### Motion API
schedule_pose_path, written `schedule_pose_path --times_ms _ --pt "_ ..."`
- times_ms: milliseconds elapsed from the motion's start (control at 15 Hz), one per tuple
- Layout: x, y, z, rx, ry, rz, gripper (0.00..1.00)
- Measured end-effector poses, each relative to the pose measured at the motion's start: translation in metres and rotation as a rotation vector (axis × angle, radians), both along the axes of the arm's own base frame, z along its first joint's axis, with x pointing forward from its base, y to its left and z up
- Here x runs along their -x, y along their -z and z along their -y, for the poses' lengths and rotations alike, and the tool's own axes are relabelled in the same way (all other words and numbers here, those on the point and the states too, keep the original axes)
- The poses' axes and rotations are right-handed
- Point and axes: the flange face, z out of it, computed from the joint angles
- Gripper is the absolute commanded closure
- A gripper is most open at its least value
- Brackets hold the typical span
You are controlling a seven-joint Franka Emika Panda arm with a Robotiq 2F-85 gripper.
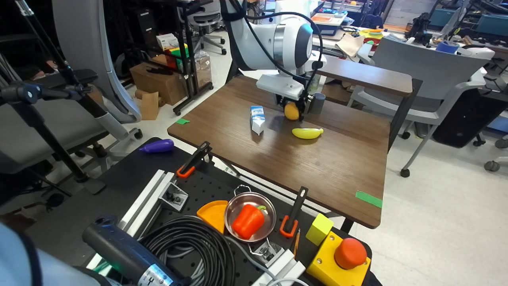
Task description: Move the orange plush toy
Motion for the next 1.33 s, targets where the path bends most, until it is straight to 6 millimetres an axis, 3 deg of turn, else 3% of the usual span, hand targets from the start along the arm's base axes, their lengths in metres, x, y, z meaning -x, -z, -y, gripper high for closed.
schedule_pose_path --times_ms 133,533,933,1133,1333 --pt "0.0 -0.002 0.003 0.003 0.003 0.001 0.0" --pt "0.012 -0.027 0.006 0.007 0.009 0.006 0.0" --pt "0.059 -0.091 0.017 0.005 -0.01 0.01 0.0" --pt "0.087 -0.126 0.038 0.008 -0.018 0.024 0.0" --pt "0.107 -0.149 0.067 0.052 0.0 -0.011 0.0"
